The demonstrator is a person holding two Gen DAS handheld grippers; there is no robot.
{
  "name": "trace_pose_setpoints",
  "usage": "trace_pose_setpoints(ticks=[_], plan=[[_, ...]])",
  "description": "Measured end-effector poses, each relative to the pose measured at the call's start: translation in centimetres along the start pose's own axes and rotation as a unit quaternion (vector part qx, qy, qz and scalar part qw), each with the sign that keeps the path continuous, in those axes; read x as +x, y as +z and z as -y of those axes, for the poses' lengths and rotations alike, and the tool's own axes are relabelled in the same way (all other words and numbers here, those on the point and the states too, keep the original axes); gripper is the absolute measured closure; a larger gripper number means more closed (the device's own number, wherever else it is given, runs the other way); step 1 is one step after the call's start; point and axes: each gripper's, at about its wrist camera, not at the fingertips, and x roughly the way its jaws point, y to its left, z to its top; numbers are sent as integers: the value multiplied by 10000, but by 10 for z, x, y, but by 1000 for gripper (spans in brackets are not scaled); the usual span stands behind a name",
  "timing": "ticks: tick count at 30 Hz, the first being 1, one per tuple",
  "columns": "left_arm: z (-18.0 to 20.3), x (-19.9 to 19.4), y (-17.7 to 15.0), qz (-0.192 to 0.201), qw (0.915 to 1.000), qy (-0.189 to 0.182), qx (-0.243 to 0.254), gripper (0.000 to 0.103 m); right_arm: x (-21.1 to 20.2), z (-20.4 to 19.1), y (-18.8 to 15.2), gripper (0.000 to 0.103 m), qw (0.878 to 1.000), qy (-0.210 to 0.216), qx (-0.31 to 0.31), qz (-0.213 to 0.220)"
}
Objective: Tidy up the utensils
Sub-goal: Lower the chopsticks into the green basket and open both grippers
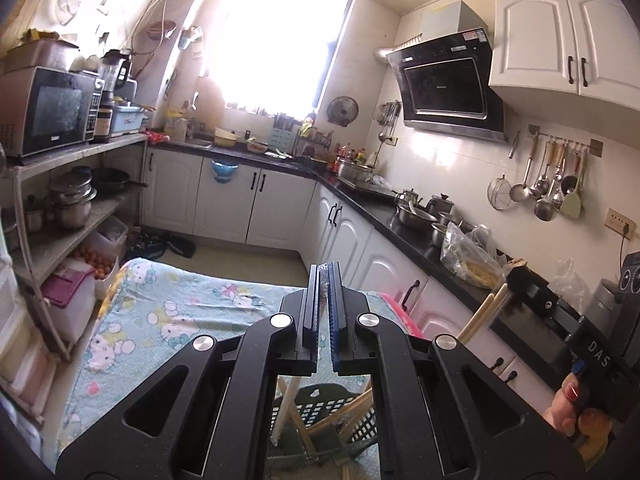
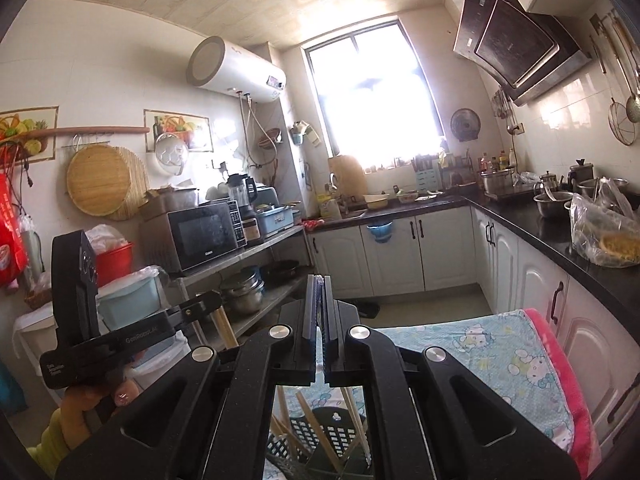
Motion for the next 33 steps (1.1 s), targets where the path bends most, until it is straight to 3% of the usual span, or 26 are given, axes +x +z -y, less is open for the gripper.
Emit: trace_pose_setpoints(ticks=[33], plan=[[-34,51,-78,-808,9959,-26,-408,101,63,29,-82,101,9950,-20,605,-794]])
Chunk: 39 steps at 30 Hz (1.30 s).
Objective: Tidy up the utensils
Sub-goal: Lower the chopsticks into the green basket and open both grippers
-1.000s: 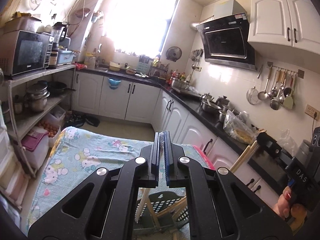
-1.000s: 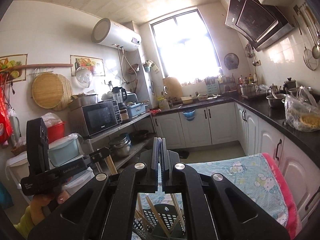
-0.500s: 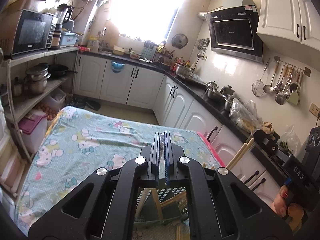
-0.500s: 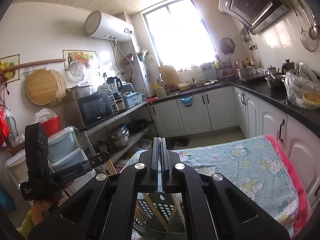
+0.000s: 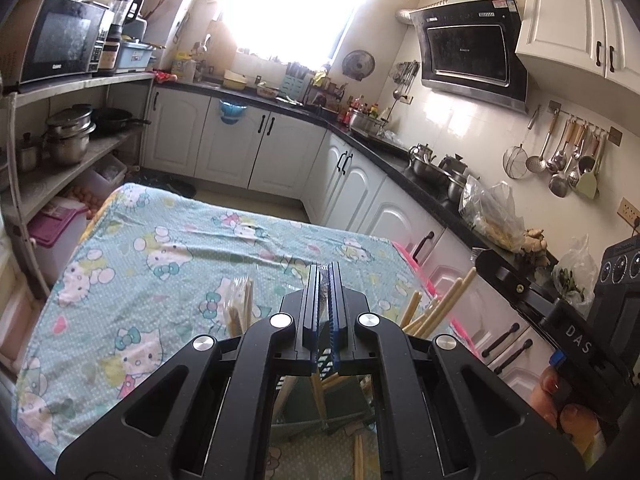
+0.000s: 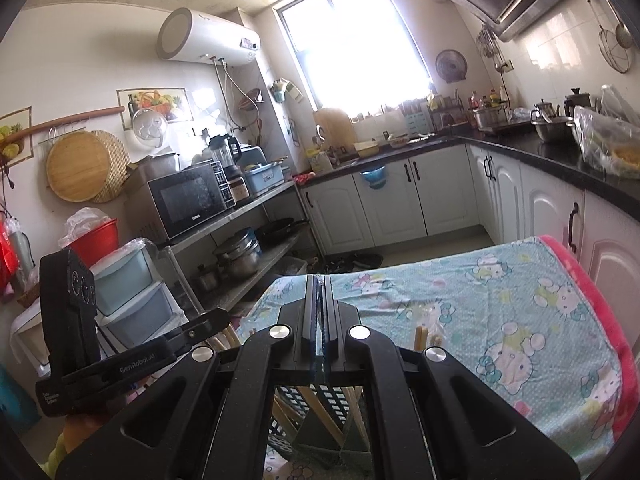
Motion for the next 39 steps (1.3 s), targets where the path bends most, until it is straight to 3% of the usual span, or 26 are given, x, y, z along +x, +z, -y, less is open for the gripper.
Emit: trace_pose_setpoints(ticks=[11,28,39], plan=[[-1,8,-16,-191,9998,10,5,101,12,7,-13,101,9997,-92,91,-227],[-6,2,-22,-151,9993,285,166,101,8,29,-22,100,9970,-649,166,-388],[-12,-8,-24,-125,9991,387,93,100,-4,35,-26,79,9956,-808,142,-455]])
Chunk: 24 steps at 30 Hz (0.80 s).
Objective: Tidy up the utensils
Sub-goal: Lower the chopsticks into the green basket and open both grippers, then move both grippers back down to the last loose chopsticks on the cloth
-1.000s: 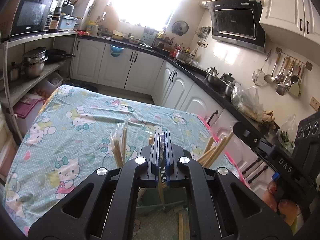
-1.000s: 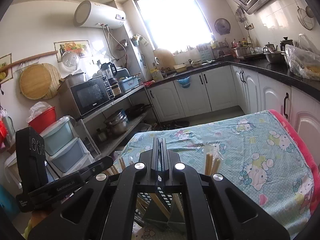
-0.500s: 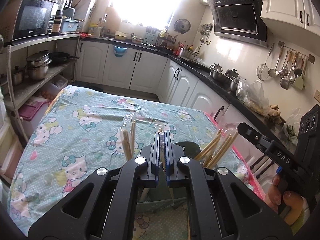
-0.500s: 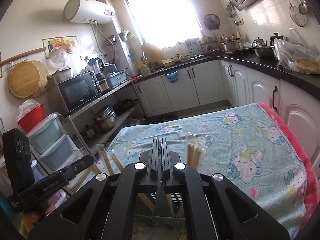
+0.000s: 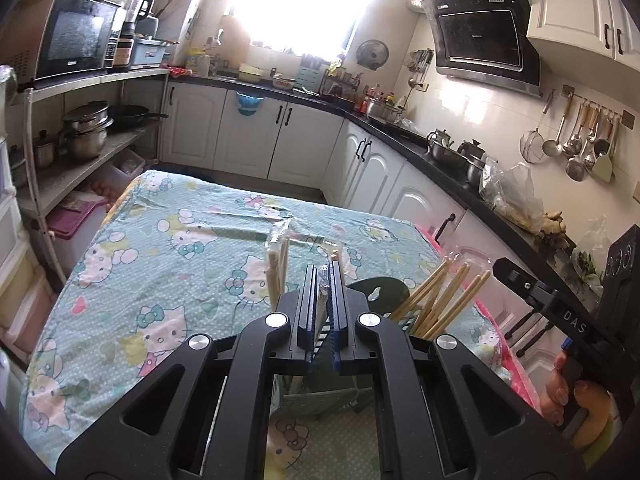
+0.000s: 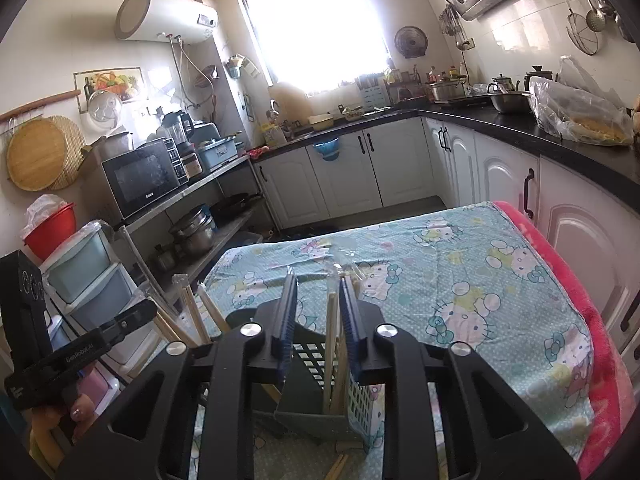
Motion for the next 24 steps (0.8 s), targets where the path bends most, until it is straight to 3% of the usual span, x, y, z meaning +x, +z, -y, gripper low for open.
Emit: trace_pose_setpoints(ticks=[7,24], plan=[[-6,-7,-6,-23,10000,15,-78,79,-10,2,-6,64,9999,-81,-76,0],[-11,-33,-25,36,9999,-7,-100,39,-36,-2,-34,52,9980,-351,-503,-127]])
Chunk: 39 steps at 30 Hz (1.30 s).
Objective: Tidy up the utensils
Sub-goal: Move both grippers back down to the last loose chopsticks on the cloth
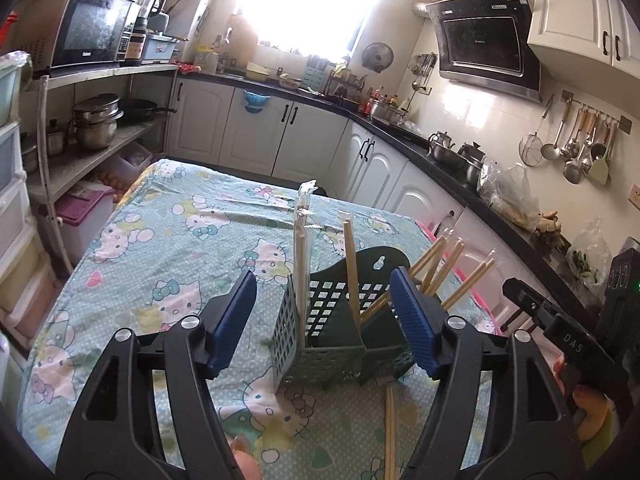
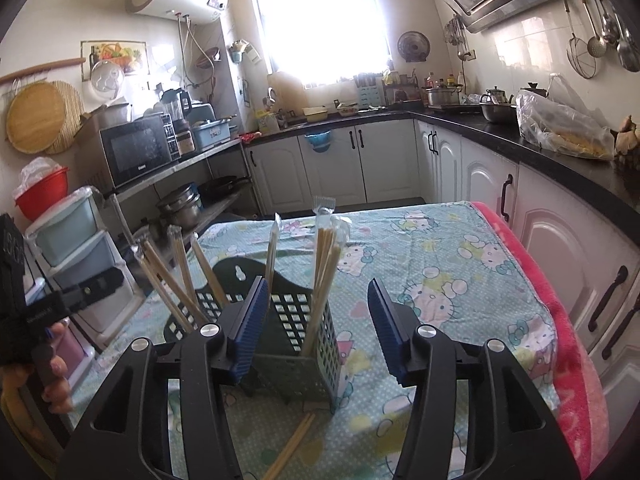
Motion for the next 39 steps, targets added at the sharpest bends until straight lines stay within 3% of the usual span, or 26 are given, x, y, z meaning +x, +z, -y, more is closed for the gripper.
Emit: trace_pose_setpoints(ticks=[12,39], plan=[[4,-15,-14,96,9999,-33,76,11,-14,-7,-20,46,9998,-54,-160,-64],[28,-1,-69,-527,9978,-113,386,11,-35,1,-76,44,9986,-185,-166,-460]])
